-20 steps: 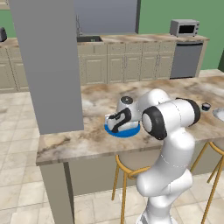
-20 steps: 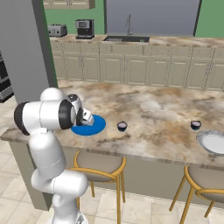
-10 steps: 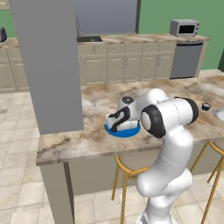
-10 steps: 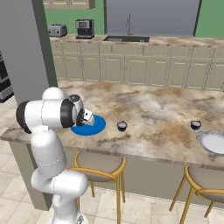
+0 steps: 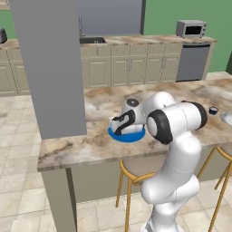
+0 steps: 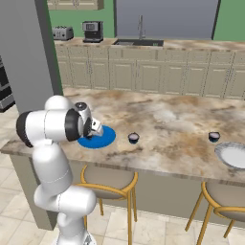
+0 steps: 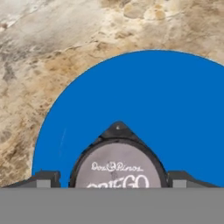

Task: Place two yogurt containers on each plate.

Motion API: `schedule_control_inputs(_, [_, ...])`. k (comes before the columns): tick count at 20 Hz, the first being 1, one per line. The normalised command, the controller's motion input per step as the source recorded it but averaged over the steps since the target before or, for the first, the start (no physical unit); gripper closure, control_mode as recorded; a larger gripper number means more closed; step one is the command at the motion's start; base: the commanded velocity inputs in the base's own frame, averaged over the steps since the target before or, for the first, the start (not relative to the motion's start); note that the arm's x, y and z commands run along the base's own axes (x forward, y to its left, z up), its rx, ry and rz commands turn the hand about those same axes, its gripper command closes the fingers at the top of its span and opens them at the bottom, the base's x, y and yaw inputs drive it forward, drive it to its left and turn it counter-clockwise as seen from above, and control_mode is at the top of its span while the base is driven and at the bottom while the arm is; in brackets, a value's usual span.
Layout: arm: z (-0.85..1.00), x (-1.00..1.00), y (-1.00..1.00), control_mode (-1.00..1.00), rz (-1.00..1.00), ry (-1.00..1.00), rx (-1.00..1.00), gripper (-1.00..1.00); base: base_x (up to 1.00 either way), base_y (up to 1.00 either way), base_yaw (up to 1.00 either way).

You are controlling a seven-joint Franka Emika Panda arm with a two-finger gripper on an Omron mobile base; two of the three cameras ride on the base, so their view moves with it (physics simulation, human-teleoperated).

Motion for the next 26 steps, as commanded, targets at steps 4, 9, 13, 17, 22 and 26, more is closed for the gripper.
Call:
schedule_control_inputs(4, [0.22, -0.01, 0.0, -1.0, 0.07, 0.0, 0.0, -1.0, 0.0, 0.0, 0.0])
schedule_control_inputs(9, [0.24, -0.02, 0.0, -1.0, 0.08, 0.0, 0.0, -1.0, 0.0, 0.0, 0.0])
schedule_control_inputs(13, [0.4, -0.01, -0.23, -1.0, 0.0, 0.0, 0.0, -1.0, 0.0, 0.0, 0.0])
schedule_control_inputs(17, [0.25, -0.13, -0.54, -1.0, 0.0, 0.01, 0.0, -1.0, 0.0, 0.0, 0.0])
schedule_control_inputs(22, [0.18, -0.06, -0.67, -1.0, -0.01, 0.05, 0.0, -1.0, 0.0, 0.0, 0.0])
schedule_control_inputs(26, [0.2, -0.02, -0.7, -1.0, -0.04, 0.18, 0.0, -1.0, 0.0, 0.0, 0.0])
